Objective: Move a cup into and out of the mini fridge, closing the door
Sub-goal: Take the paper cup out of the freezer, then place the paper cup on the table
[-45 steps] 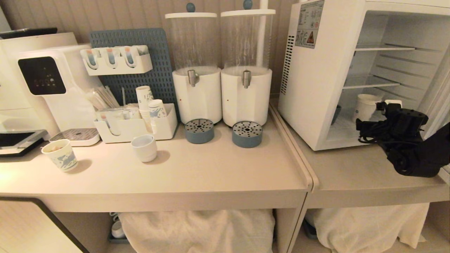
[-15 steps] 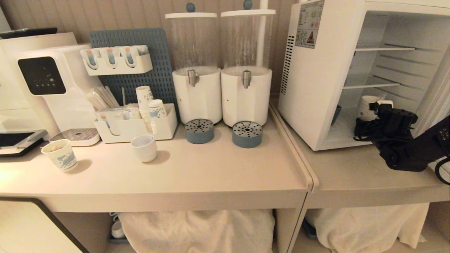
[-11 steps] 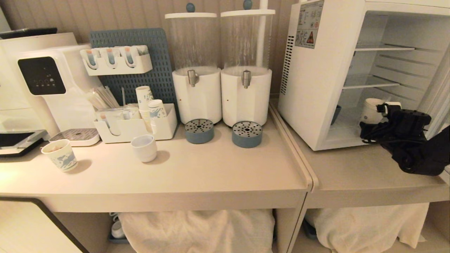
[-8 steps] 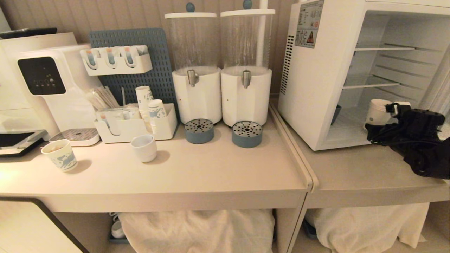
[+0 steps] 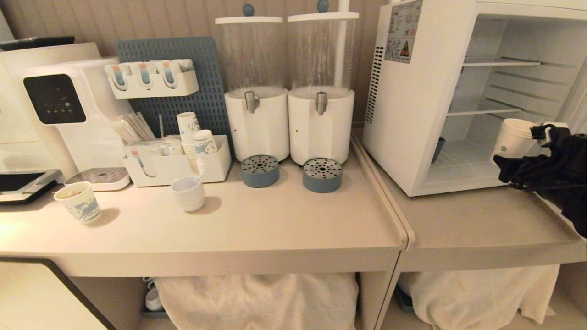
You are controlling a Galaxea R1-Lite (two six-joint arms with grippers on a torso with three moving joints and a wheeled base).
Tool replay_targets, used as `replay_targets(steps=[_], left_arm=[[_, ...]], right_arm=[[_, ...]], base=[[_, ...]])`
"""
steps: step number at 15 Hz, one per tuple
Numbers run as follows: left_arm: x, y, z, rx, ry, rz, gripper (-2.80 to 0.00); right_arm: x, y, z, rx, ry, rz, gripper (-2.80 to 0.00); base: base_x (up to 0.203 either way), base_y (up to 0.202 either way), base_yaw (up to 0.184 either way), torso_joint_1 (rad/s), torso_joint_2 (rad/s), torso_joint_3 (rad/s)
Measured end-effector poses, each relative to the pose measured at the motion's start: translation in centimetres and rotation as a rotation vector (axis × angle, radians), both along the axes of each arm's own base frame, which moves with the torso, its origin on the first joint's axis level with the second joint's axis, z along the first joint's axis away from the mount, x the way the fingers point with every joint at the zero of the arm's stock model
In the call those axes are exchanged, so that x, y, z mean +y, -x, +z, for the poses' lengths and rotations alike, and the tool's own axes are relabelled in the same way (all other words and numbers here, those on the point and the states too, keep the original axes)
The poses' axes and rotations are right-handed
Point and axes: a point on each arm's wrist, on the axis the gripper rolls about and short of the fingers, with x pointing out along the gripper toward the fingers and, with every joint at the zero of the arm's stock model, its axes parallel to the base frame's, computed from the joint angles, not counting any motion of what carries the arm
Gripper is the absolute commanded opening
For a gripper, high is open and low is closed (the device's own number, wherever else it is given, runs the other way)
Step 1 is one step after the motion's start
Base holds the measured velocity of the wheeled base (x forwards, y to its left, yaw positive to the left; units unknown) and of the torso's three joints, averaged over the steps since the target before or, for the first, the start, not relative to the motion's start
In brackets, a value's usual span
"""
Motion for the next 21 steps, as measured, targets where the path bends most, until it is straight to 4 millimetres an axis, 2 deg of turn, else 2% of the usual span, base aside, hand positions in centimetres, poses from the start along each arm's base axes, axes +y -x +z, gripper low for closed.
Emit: replay_targets(steps=[4, 7, 10, 13, 17, 21], left_arm=[[0.0, 0.0, 0.0, -0.001, 0.006, 0.001, -2.80], [0.0, 0.0, 0.0, -0.003, 0.008, 0.001, -2.80], [0.0, 0.0, 0.0, -0.003, 0.007, 0.000, -2.80], [0.0, 0.0, 0.0, -0.003, 0.008, 0.000, -2.80], [0.0, 0.0, 0.0, -0.003, 0.009, 0.000, -2.80], [0.0, 0.0, 0.0, -0.004, 0.010, 0.002, -2.80]], right_arm=[[1.2, 4.0, 1.6, -0.007, -0.023, 0.071, -2.80], [2.5, 8.0, 3.9, -0.018, -0.040, 0.129, -2.80], [4.1, 13.0, 6.8, -0.023, -0.100, 0.215, -2.80], [5.7, 18.2, 8.7, -0.013, -0.135, 0.301, -2.80], [8.0, 25.7, 9.7, 0.015, -0.169, 0.436, -2.80], [10.2, 32.9, 8.8, 0.052, -0.192, 0.592, -2.80]], base=[[0.000, 0.000, 0.000, 0.000, 0.00, 0.000], [0.000, 0.000, 0.000, 0.000, 0.00, 0.000], [0.000, 0.000, 0.000, 0.000, 0.00, 0.000], [0.000, 0.000, 0.000, 0.000, 0.00, 0.000], [0.000, 0.000, 0.000, 0.000, 0.00, 0.000], [0.000, 0.000, 0.000, 0.000, 0.00, 0.000]])
